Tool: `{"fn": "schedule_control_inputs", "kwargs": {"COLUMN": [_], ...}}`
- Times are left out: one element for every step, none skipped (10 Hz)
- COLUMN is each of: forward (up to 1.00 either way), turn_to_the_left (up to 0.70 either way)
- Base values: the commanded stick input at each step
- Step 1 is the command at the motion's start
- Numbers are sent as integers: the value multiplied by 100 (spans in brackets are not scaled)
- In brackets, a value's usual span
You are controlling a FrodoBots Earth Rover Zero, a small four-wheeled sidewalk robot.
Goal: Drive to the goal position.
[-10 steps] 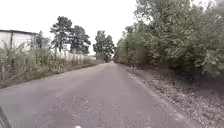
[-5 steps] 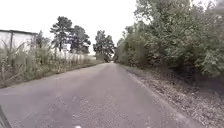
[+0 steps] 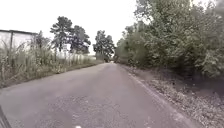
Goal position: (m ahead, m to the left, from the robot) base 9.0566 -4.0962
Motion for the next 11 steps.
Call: {"fn": "schedule_control_inputs", "kwargs": {"forward": [100, 100, 100, 100, 100, 100, 100, 100, 100, 100, 100], "turn_to_the_left": [0, 0, 0, 0, 0, 0, 0, 0, 0, -6, -13]}}
